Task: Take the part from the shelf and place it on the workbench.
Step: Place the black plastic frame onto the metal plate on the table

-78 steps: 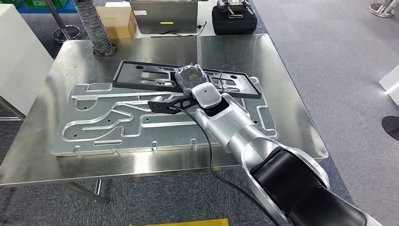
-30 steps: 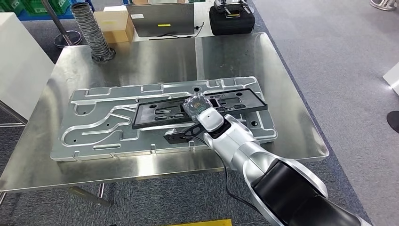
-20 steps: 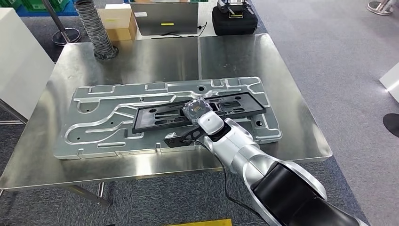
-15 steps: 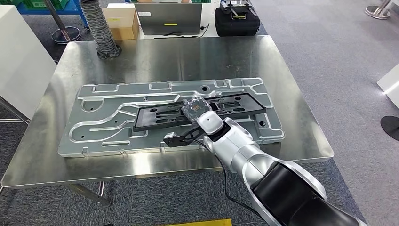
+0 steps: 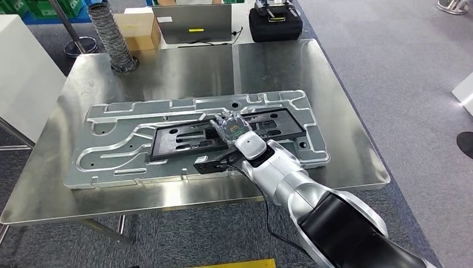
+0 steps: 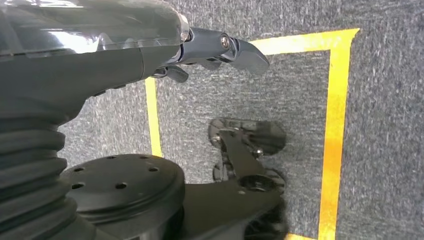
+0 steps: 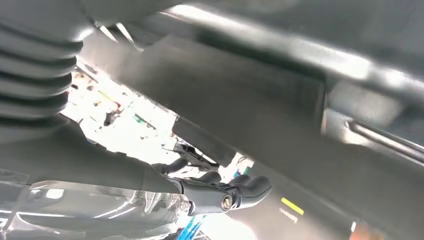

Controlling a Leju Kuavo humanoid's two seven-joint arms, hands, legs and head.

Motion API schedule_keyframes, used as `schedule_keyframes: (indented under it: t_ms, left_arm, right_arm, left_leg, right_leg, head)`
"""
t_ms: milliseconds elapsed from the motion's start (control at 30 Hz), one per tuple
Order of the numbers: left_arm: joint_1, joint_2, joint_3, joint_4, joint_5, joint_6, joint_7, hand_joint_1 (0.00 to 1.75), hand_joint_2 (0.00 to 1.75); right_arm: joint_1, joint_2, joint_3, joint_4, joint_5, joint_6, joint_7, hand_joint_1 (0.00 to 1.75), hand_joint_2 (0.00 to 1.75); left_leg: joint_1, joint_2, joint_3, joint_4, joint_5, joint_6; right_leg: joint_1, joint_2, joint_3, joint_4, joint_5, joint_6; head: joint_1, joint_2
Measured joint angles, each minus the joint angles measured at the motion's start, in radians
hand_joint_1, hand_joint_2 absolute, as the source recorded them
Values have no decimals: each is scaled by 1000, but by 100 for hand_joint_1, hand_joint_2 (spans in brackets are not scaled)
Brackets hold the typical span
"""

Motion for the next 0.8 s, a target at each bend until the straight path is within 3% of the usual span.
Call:
schedule_keyframes:
  t_ms: [67, 100, 167, 233, 267, 400, 467, 533, 567, 600, 633, 733, 800]
  left_arm:
    - [2, 1, 0, 0, -1, 0, 2, 0, 0]
    - [2, 1, 0, 0, -1, 0, 3, 0, 0]
    - [1, 3, 0, 0, 0, -2, 2, 0, 0]
    - [-1, 4, 0, 0, 2, -6, 1, 0, 0]
    - [-2, 4, 0, 0, 3, -8, 0, 0, 0]
    - [0, 6, 0, 0, 9, -16, -2, 0, 0]
    - [-1, 7, 0, 0, 15, -23, -8, 0, 0]
    - [1, 8, 1, 0, 25, -35, -21, 0, 0]
    - [3, 9, 2, 0, 31, -43, -30, 0, 0]
    - [5, 9, 2, 0, 36, -50, -38, 0, 0]
    - [8, 10, 3, 0, 41, -55, -44, 0, 0]
    - [18, 10, 5, 0, 50, -64, -54, 0, 0]
    - [19, 10, 6, 1, 55, -68, -59, 0, 0]
  right_arm:
    - [4, 1, -7, 0, -12, -20, -11, 0, 0]
    - [5, 1, -12, -2, -18, -37, -17, 0, 0]
    - [5, 3, -24, -12, -35, -82, -32, 0, 0]
    - [-1, 4, -40, -28, -59, -130, -54, 0, 0]
    - [-4, 5, -50, -38, -77, -152, -69, 0, 0]
    - [-8, 2, -107, -86, -172, -210, -153, 0, 0]
    - [-6, -8, -149, -125, -236, -240, -206, 0, 0]
    - [13, -34, -204, -201, -324, -289, -259, 0, 0]
    - [31, -57, -235, -259, -369, -311, -276, 0, 0]
    - [51, -83, -268, -326, -407, -325, -286, 0, 0]
    - [70, -109, -300, -394, -432, -326, -288, 0, 0]
    - [103, -170, -386, -561, -443, -318, -288, 0, 0]
    - [126, -198, -424, -647, -412, -366, -280, 0, 0]
  left_leg:
    - [3, 0, -47, 96, -28, -5]
    - [3, 1, -45, 92, -13, -6]
    - [4, 2, 13, -27, 51, -6]
    - [2, 3, 69, -139, 87, 3]
    - [1, 2, 80, -161, 89, 9]
    - [2, -1, 77, -164, 93, 34]
    - [3, -1, 75, -166, 96, 41]
    - [2, -1, 73, -165, 96, 45]
    - [1, -3, 73, -165, 96, 46]
    - [1, -7, 73, -165, 96, 46]
    - [0, -12, 74, -165, 96, 47]
    - [-6, -18, 75, -165, 95, 45]
    - [-7, -14, 75, -166, 94, 38]
  right_leg:
    - [1, 0, -2, 3, -1, 0]
    - [0, 0, -3, 6, -2, 1]
    - [-1, 1, -4, 16, -8, 6]
    - [2, 3, -9, 28, -15, 15]
    - [3, 4, -11, 32, -17, 19]
    - [2, 4, -22, 53, -33, 38]
    - [-2, 5, -64, 146, -88, 50]
    - [-4, 5, -130, 284, -148, 57]
    - [-5, 5, -150, 324, -157, 58]
    - [-5, 5, -152, 328, -147, 56]
    - [-5, 5, -134, 289, -119, 52]
    - [6, 4, -37, 78, -27, 24]
    - [13, 3, -19, 30, -14, 15]
  head:
    - [0, 0]
    - [0, 0]
    - [0, 0]
    - [0, 0]
    - [0, 0]
    - [0, 0]
    - [0, 0]
    - [0, 0]
    - [0, 0]
    - [0, 0]
    - [0, 0]
    - [0, 0]
    - [0, 0]
